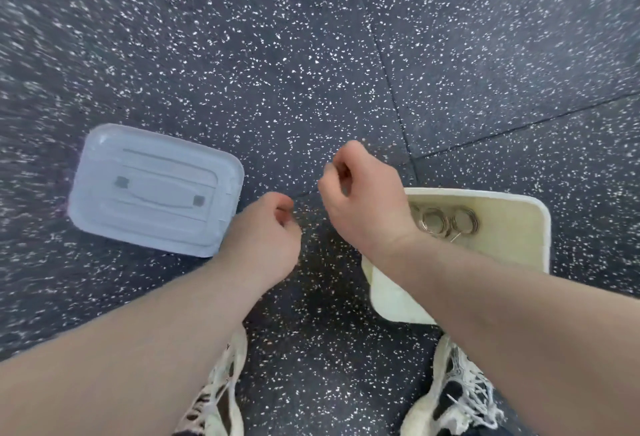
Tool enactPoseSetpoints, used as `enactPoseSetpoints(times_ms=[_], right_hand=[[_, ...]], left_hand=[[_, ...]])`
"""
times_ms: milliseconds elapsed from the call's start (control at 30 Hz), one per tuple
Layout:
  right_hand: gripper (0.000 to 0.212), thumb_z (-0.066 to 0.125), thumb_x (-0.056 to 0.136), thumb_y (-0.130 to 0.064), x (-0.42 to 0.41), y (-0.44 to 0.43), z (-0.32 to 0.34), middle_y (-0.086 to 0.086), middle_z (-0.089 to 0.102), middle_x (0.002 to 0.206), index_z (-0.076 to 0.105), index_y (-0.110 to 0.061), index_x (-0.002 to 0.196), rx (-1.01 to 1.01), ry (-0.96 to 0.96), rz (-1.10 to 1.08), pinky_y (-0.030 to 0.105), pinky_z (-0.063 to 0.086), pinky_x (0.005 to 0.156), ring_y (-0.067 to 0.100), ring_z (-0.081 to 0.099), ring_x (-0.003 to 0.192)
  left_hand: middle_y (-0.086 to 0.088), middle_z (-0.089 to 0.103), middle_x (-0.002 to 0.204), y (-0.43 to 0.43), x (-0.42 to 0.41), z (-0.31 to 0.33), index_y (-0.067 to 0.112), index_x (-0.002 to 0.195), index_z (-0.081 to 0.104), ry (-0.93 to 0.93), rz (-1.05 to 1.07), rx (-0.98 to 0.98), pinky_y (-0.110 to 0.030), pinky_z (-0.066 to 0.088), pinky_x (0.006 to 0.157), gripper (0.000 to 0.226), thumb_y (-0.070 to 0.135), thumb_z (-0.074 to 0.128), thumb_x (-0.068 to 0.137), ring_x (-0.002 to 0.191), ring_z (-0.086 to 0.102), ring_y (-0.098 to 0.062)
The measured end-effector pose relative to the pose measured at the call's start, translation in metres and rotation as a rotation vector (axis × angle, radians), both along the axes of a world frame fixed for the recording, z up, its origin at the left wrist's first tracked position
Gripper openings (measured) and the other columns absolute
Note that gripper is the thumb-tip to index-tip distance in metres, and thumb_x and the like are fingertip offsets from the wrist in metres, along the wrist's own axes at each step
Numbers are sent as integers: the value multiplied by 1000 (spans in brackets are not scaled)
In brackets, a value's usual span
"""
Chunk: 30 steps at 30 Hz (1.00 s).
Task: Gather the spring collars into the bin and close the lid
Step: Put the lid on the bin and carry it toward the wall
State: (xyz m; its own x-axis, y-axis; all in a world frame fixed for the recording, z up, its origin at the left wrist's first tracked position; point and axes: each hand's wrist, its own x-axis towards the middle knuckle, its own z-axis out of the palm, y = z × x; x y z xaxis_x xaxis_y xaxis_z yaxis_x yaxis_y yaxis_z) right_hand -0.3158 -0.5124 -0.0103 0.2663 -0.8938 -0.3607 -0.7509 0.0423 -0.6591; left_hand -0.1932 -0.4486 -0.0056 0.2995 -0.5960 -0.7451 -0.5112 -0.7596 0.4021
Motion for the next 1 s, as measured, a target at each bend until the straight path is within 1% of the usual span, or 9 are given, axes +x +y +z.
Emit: enactPoseSetpoints(times_ms=[200, 333, 467, 567, 633, 733, 767, 900, 1000], right_hand=[[21, 42, 98, -32, 74, 23, -52, 2, 62, 82, 57, -18, 95, 381, 211, 18, 28, 40, 51, 16, 56, 65], [25, 44, 97, -34, 105, 40, -99, 4, 68, 92, 60, -15, 99, 566, 350, 35, 31, 52, 70, 22, 65, 82], [28, 43, 97, -31, 131, 50, -132, 4, 68, 89, 61, -10, 96, 563, 434, 88, 30, 51, 64, 24, 65, 80], [25, 42, 97, -28, 147, 56, -153, 5, 57, 71, 55, -7, 88, 562, 531, 141, 26, 32, 46, 21, 50, 59], [32, 42, 96, -36, 156, 63, -165, 6, 60, 74, 57, -8, 92, 581, 519, 89, 25, 32, 48, 21, 49, 57], [42, 44, 96, -43, 164, 66, -177, 11, 66, 90, 61, -5, 103, 557, 530, 58, 27, 35, 54, 26, 59, 77], [41, 45, 95, -42, 165, 65, -182, 12, 67, 95, 61, -5, 104, 541, 535, 48, 27, 36, 56, 27, 60, 83], [19, 46, 93, -28, 160, 61, -184, 12, 66, 103, 56, -11, 92, 523, 538, -4, 25, 31, 48, 21, 52, 68], [20, 42, 93, -22, 154, 64, -170, 12, 62, 108, 53, -10, 104, 543, 446, -87, 32, 49, 67, 28, 59, 90]], left_hand=[[15, 56, 108, 43, 78, -19, 27, 128, 56, -12, 102, 70, -24, 37, 82, 32, 25, 47, 97, 95, 52, -10], [12, 61, 116, 77, 119, -37, 29, 127, 57, 0, 173, 136, -32, 50, 89, 32, 27, 48, 96, 99, 63, -20], [15, 61, 110, 107, 148, -51, 31, 126, 57, 21, 219, 169, -34, 55, 83, 32, 26, 48, 95, 94, 63, -15], [16, 61, 109, 122, 165, -60, 31, 126, 57, 17, 227, 184, -35, 54, 85, 32, 26, 48, 96, 93, 62, -12], [17, 61, 109, 130, 174, -66, 31, 126, 57, 13, 224, 189, -35, 55, 83, 32, 25, 48, 96, 91, 63, -13], [20, 61, 107, 137, 184, -72, 32, 124, 58, 18, 230, 191, -35, 56, 77, 31, 26, 49, 96, 87, 64, -13], [20, 60, 107, 138, 186, -73, 32, 124, 58, 16, 229, 191, -36, 57, 78, 31, 26, 49, 96, 87, 64, -12], [21, 60, 109, 135, 190, -74, 32, 125, 57, -11, 200, 182, -33, 55, 81, 30, 26, 48, 96, 91, 61, -7], [18, 60, 113, 129, 185, -71, 31, 127, 56, -19, 198, 174, -33, 54, 82, 31, 26, 48, 96, 94, 61, -9]])
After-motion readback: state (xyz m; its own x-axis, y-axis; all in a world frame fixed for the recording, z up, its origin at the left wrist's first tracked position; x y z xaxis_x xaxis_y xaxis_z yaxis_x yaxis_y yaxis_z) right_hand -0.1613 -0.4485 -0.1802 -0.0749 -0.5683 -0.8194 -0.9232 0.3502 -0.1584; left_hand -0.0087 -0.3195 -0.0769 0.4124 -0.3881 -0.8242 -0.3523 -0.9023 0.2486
